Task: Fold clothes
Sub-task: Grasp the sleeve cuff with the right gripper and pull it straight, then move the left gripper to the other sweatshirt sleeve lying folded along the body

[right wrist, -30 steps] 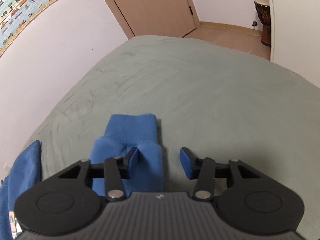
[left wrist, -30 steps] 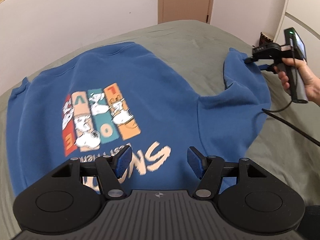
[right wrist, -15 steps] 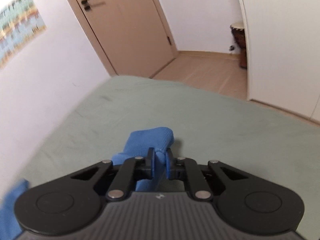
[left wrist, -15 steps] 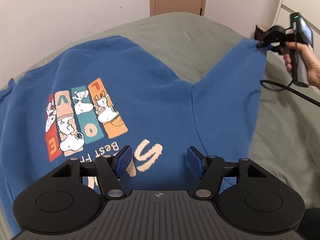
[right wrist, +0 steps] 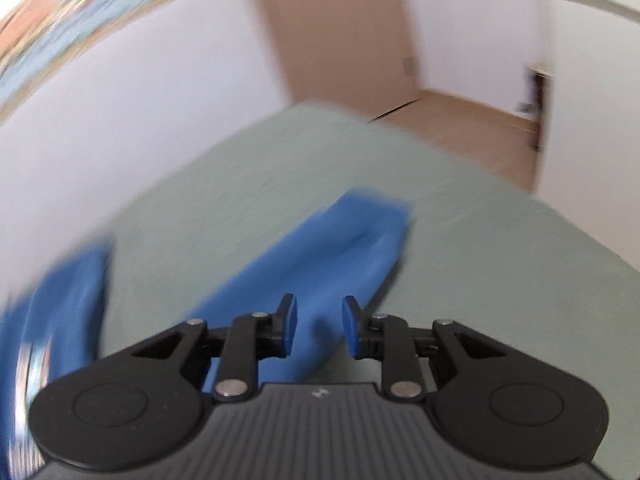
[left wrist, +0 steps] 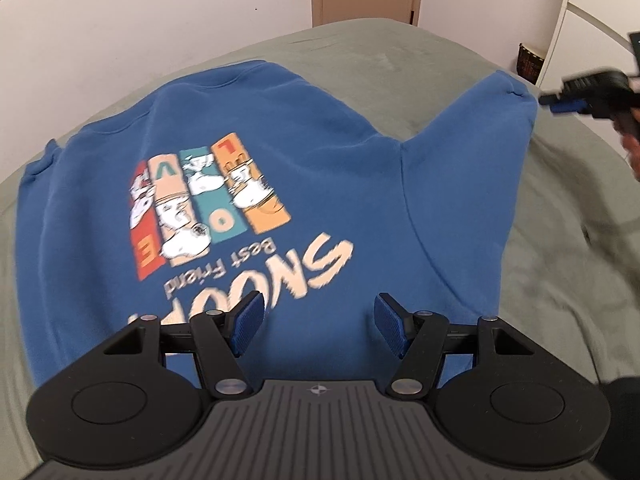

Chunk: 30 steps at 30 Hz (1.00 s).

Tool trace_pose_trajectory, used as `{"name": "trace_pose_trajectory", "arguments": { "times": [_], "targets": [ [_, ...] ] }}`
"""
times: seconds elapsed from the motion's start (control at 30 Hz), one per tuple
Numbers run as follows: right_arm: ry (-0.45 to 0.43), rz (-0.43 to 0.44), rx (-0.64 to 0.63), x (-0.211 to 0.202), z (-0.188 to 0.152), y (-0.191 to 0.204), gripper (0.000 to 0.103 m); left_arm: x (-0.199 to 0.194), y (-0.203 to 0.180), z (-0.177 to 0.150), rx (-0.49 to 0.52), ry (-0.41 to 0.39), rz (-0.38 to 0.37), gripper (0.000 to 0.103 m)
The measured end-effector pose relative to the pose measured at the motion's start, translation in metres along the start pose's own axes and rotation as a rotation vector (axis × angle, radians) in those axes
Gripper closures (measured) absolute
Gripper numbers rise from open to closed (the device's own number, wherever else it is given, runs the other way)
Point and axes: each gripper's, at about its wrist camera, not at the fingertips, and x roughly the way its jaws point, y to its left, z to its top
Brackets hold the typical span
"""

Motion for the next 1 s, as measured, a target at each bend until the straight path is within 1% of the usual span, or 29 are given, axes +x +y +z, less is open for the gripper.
{"name": "trace_pose_trajectory", "arguments": {
  "times": [0.03, 0.1, 0.13, 0.27, 0.37, 0.4, 0.43, 0.47, 0.5, 0.63, 0.67, 0.7, 0.73, 0.77, 0.8, 0.83, 0.87, 0.97, 1.0],
  "targets": [
    [0.024, 0.039, -0.015, -0.006, -0.011, 0.010, 0.076, -0.005, 0.003, -0.004, -0.001, -0.001, 0.009, 0.043],
    [0.074, 0.097, 0.013, -0.007, -0.026, 0.023, 0.068, -0.011, 0.008, -0.013, -0.005, 0.000, 0.029, 0.043],
    [0.091, 0.113, 0.027, -0.006, -0.033, 0.028, 0.068, -0.015, 0.012, -0.020, -0.009, 0.002, 0.044, 0.043],
    [0.141, 0.127, 0.079, 0.008, -0.050, 0.044, 0.067, -0.019, 0.026, -0.038, -0.028, 0.016, 0.065, 0.043],
    [0.165, 0.129, 0.168, 0.025, -0.060, 0.054, 0.067, -0.011, 0.037, -0.054, -0.054, 0.043, 0.056, 0.043],
    [0.162, 0.118, 0.177, 0.029, -0.063, 0.058, 0.071, -0.008, 0.040, -0.058, -0.064, 0.052, 0.050, 0.043],
    [0.158, 0.105, 0.180, 0.033, -0.066, 0.062, 0.078, -0.006, 0.043, -0.062, -0.075, 0.062, 0.044, 0.043],
    [0.155, 0.086, 0.186, 0.033, -0.068, 0.063, 0.093, -0.004, 0.045, -0.065, -0.087, 0.071, 0.041, 0.043],
    [0.151, 0.064, 0.193, 0.032, -0.070, 0.064, 0.097, -0.003, 0.048, -0.068, -0.094, 0.075, 0.038, 0.043],
    [0.150, 0.012, 0.222, 0.032, -0.079, 0.063, 0.098, -0.007, 0.054, -0.075, -0.107, 0.073, 0.033, 0.043],
    [0.144, -0.005, 0.197, 0.029, -0.078, 0.067, 0.097, -0.010, 0.056, -0.075, -0.110, 0.068, 0.031, 0.043],
    [0.134, -0.023, 0.163, 0.024, -0.077, 0.074, 0.089, -0.014, 0.058, -0.074, -0.113, 0.059, 0.028, 0.043],
    [0.124, -0.042, 0.128, 0.020, -0.075, 0.080, 0.084, -0.019, 0.060, -0.072, -0.117, 0.047, 0.028, 0.043],
    [0.111, -0.046, 0.107, 0.016, -0.074, 0.084, 0.082, -0.026, 0.064, -0.070, -0.123, 0.033, 0.032, 0.043],
    [0.093, -0.041, 0.086, 0.009, -0.072, 0.088, 0.082, -0.032, 0.070, -0.068, -0.133, 0.018, 0.038, 0.043],
    [0.052, -0.013, 0.038, -0.007, -0.068, 0.101, 0.082, -0.038, 0.075, -0.065, -0.145, 0.005, 0.046, 0.043],
    [0.032, 0.014, -0.002, -0.019, -0.066, 0.114, 0.082, -0.044, 0.082, -0.063, -0.160, -0.009, 0.056, 0.043],
    [0.013, 0.080, -0.097, -0.041, -0.063, 0.150, 0.074, -0.059, 0.108, -0.059, -0.219, -0.048, 0.095, 0.043],
    [0.004, 0.111, -0.146, -0.049, -0.065, 0.169, 0.070, -0.062, 0.119, -0.059, -0.241, -0.055, 0.109, 0.043]
  ]
}}
